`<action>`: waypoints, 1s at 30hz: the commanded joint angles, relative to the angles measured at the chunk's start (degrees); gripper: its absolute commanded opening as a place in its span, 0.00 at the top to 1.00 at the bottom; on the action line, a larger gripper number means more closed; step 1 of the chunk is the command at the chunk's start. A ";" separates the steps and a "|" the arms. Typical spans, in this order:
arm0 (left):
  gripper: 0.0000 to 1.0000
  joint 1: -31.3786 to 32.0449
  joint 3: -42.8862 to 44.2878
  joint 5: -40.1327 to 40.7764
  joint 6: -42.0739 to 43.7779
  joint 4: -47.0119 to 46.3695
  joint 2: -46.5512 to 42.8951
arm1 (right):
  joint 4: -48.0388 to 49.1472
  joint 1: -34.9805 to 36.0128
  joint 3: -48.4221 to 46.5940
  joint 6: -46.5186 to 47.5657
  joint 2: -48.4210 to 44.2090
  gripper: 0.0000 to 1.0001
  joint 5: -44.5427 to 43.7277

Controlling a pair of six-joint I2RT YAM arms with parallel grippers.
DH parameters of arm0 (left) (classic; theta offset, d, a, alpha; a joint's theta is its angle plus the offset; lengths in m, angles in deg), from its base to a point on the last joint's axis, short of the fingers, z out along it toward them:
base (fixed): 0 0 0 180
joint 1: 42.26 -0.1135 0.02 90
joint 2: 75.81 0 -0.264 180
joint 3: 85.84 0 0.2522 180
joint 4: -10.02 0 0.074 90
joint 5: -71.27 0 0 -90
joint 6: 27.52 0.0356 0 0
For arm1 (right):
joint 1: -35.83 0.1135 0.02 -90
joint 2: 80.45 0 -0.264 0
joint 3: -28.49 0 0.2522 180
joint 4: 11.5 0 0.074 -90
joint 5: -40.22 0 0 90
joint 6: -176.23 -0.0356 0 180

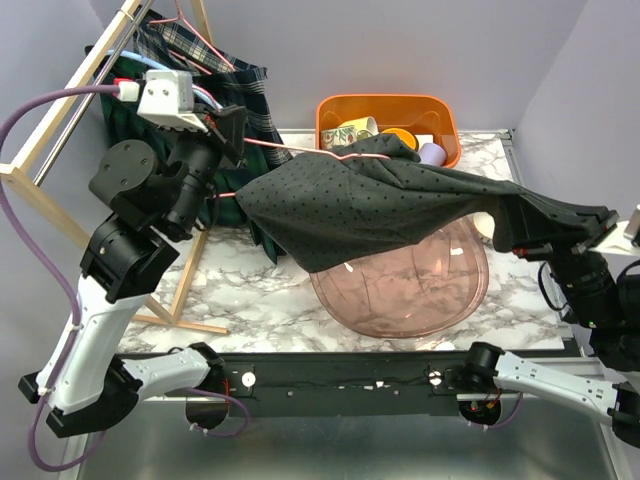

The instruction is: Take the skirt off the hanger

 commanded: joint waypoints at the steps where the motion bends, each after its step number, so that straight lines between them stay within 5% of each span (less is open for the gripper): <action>1: 1.00 -1.98 2.05 14.24 8.36 1.74 0.56 | 11.46 -0.40 -2.07 1.59 -8.35 0.99 -1.18; 18: 1.00 -1.89 7.06 20.74 10.39 2.88 4.25 | 7.33 -0.49 -5.15 2.38 -12.66 0.99 3.82; 25: 1.00 -1.89 9.51 21.97 10.30 5.07 5.74 | -2.24 -0.40 -9.09 5.19 -13.54 0.99 25.93; 30: 1.00 -1.89 10.75 22.15 9.59 6.04 6.18 | -6.46 -0.49 -11.03 4.84 -13.10 0.99 33.43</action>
